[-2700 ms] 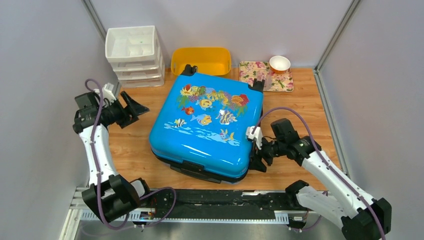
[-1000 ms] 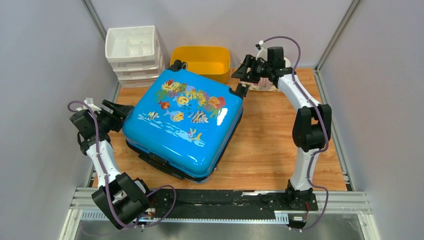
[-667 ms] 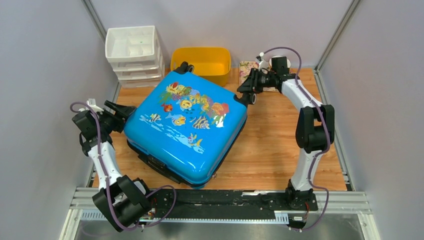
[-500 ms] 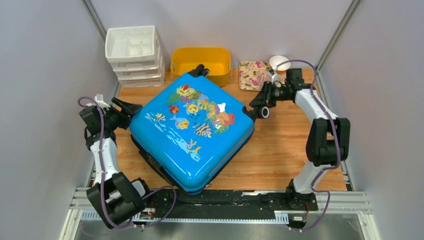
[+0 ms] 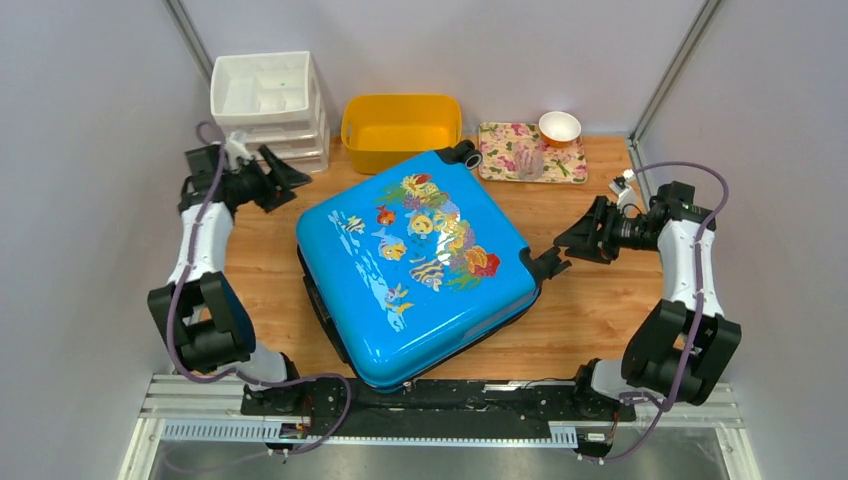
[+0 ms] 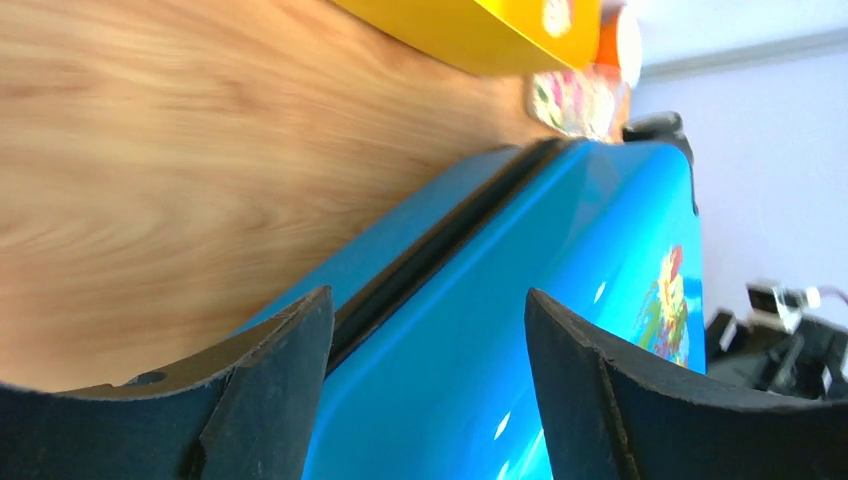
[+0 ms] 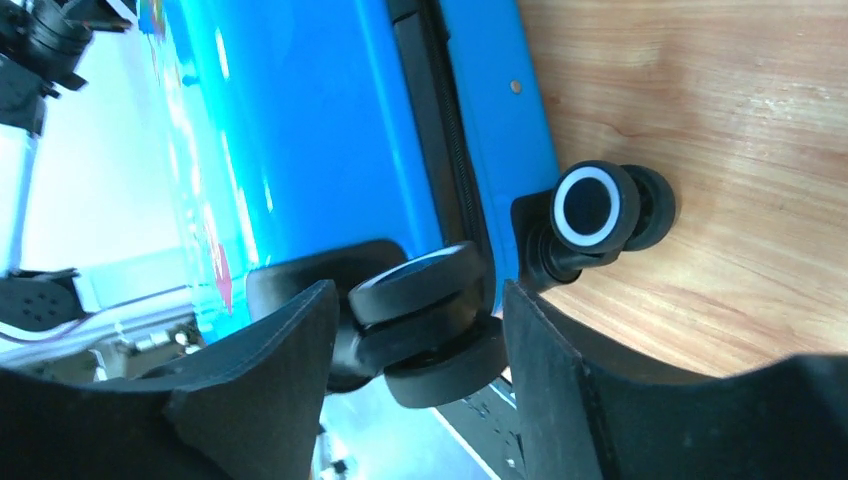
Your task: Open, take out, and arrange the luggage
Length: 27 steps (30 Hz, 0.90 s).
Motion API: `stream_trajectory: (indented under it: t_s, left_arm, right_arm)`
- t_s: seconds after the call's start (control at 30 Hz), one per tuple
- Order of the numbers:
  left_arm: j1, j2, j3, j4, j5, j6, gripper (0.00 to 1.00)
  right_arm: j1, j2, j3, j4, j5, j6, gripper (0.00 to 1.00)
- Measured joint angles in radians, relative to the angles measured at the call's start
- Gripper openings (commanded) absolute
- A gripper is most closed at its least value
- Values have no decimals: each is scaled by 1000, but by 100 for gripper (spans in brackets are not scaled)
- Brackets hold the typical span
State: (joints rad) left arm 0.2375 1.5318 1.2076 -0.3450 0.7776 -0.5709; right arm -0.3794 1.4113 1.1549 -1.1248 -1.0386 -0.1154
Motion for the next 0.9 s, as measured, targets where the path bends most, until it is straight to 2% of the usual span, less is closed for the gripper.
stream_trajectory:
  t_s: [0.1,0.2,0.3,0.37,0.5,0.6,0.7,0.9]
  left_arm:
    - [178,-80,-9,-107,16,63,79]
    - [373,-246,-129,-225,21,145,78]
    - [405,-407,-272,-321,73,192,76]
    - [373,-499,-390,-351,138,196,75]
    - [309,-544,-481,-313,154,174,75]
    - [162,-531,-520,-210,95,142,74]
    - [-5,-449,-514,-104,1,104,74]
    - [-130,-152,-323,-1,-63,67,72]
  right_arm:
    - [20,-63,0,-21,11,-31,69]
    - [69,-124,0,-23,50,-67,70]
    - [129,-165,2,-5,109,-94,71]
    - [154,-178,4,6,139,-107,71]
    - [174,-184,4,15,176,-141,70]
    - [177,-183,4,-2,183,-185,71]
    - [160,-199,5,-48,195,-236,71]
    - [161,-284,-15,-61,250,-265,71]
